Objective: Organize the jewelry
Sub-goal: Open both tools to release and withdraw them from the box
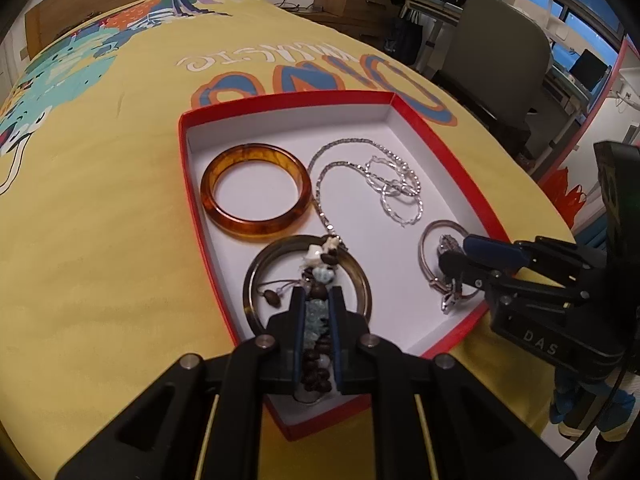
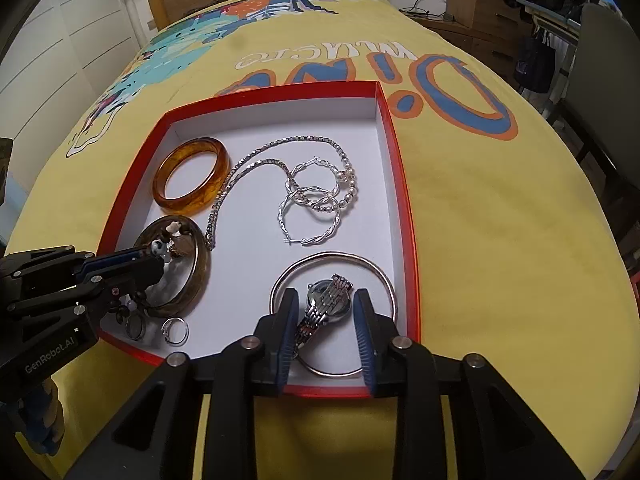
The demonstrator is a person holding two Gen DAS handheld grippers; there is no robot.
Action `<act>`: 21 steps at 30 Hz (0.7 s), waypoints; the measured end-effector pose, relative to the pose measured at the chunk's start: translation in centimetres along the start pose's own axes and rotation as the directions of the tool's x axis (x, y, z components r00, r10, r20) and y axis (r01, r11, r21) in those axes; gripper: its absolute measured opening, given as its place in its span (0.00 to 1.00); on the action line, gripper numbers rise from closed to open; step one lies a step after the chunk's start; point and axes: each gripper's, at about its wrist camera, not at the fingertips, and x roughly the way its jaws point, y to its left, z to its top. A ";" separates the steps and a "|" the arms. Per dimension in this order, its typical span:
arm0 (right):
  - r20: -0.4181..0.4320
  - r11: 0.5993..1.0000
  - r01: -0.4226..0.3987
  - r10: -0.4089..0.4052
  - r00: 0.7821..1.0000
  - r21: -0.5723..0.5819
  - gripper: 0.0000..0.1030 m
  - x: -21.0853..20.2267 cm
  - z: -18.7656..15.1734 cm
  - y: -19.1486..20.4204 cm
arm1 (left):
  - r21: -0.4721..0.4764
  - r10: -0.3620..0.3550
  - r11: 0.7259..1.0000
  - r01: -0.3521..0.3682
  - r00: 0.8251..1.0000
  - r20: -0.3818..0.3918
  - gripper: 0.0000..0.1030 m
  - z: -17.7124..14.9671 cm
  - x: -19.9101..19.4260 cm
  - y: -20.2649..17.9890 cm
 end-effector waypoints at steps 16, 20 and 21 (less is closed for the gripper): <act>0.106 0.998 0.015 -0.022 0.994 0.063 0.41 -6.2 -0.4 1.8 | 0.005 0.009 1.000 -0.010 0.994 0.106 0.32 -1.6 -7.3 0.4; 0.132 0.997 0.011 -0.020 0.991 0.072 0.43 -8.0 -0.8 3.1 | 0.011 0.042 0.999 -0.044 0.989 0.142 0.36 -2.7 -10.0 1.0; 0.136 0.997 0.009 -0.019 0.991 0.071 0.44 -8.3 -0.9 3.5 | 0.013 0.053 0.998 -0.055 0.988 0.148 0.37 -2.9 -10.5 1.2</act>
